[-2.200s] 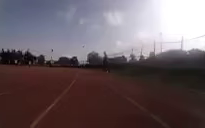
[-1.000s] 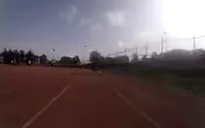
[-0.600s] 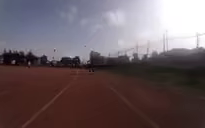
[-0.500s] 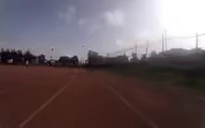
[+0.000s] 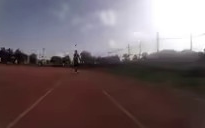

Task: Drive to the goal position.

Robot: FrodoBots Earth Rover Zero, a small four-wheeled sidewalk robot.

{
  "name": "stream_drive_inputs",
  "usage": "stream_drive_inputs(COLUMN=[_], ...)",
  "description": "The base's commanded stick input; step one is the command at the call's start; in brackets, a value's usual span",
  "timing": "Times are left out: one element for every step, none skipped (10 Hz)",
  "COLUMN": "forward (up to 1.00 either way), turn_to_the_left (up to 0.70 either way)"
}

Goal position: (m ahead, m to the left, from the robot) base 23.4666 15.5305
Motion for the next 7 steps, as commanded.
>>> stream_drive_inputs(forward=[0.50,0.50,0.50,0.50,0.50,0.50,0.50], turn_to_the_left=[0.00,0.00,0.00,0.00,0.00,0.00,0.00])
